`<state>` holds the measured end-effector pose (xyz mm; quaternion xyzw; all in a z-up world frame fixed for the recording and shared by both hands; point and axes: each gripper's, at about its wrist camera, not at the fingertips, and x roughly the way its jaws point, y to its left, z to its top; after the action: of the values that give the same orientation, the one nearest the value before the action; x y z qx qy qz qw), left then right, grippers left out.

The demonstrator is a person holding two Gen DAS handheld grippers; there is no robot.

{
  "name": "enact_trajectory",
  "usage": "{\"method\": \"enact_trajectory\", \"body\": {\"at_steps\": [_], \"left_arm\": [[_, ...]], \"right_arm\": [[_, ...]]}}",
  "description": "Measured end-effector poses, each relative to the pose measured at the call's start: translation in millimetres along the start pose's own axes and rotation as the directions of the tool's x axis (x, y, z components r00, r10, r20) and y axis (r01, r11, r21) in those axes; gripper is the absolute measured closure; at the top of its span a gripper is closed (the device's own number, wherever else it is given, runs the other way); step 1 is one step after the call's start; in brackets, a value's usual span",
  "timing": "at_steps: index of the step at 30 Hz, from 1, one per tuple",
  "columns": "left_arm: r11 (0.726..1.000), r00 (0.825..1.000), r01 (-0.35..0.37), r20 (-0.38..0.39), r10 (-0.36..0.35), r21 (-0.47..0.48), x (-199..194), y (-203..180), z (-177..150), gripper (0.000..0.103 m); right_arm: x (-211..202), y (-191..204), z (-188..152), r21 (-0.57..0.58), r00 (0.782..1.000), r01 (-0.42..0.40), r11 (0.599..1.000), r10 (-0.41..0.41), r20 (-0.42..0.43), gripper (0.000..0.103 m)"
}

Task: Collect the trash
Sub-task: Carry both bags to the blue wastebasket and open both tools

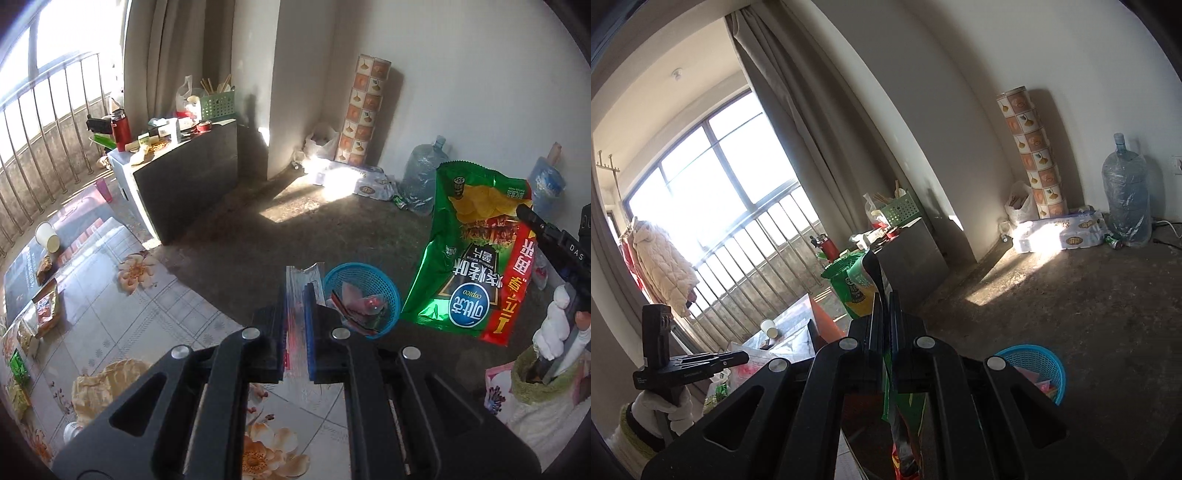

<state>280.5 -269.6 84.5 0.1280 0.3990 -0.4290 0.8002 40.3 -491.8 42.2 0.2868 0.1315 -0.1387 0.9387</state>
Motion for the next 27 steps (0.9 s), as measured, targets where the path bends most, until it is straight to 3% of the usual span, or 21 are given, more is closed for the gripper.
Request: {"method": "enact_trajectory", "body": {"at_steps": [4,8,12,16,19,20,25,27], "left_arm": [[0.99,0.986,0.138,-0.091,-0.142,-0.04,82.6,-35.0,14.8,0.094],[0.97,0.953,0.193,-0.206,-0.221,-0.149,175.6,-52.8,18.6,0.094],[0.954,0.92,0.184,-0.301,-0.251,-0.235,259.3,-59.0,12.9,0.094],[0.926,0.895,0.159,-0.346,-0.281,-0.342,324.9,-56.1,5.6,0.094],[0.915,0.872,0.124,-0.398,-0.285,-0.383,370.0,-55.6,-4.5,0.073],[0.914,0.862,0.101,-0.424,-0.278,-0.394,383.9,-56.0,-9.9,0.063],[0.897,0.829,0.068,-0.475,-0.294,-0.436,423.9,-57.0,-25.1,0.062],[0.903,0.828,0.088,-0.474,-0.3,-0.42,423.0,-60.1,-25.4,0.061]], "right_arm": [[17.5,-43.7,1.0,0.046,0.997,0.078,0.996,-0.077,-0.018,0.1],[59.1,-84.9,-8.0,0.093,0.988,0.136,0.986,-0.129,-0.079,0.099],[109.8,-123.9,-23.1,0.133,0.975,0.187,0.973,-0.168,-0.145,0.1],[155.0,-164.0,-45.1,0.218,0.967,0.203,0.955,-0.161,-0.198,0.1],[186.6,-207.8,-71.5,0.306,0.957,0.223,0.926,-0.147,-0.251,0.098],[199.2,-224.1,-84.3,0.333,0.945,0.252,0.909,-0.156,-0.288,0.096],[232.8,-283.3,-146.0,0.373,0.85,0.43,0.822,-0.229,-0.474,0.096],[230.3,-288.3,-155.3,0.355,0.835,0.454,0.817,-0.25,-0.49,0.096]]}}
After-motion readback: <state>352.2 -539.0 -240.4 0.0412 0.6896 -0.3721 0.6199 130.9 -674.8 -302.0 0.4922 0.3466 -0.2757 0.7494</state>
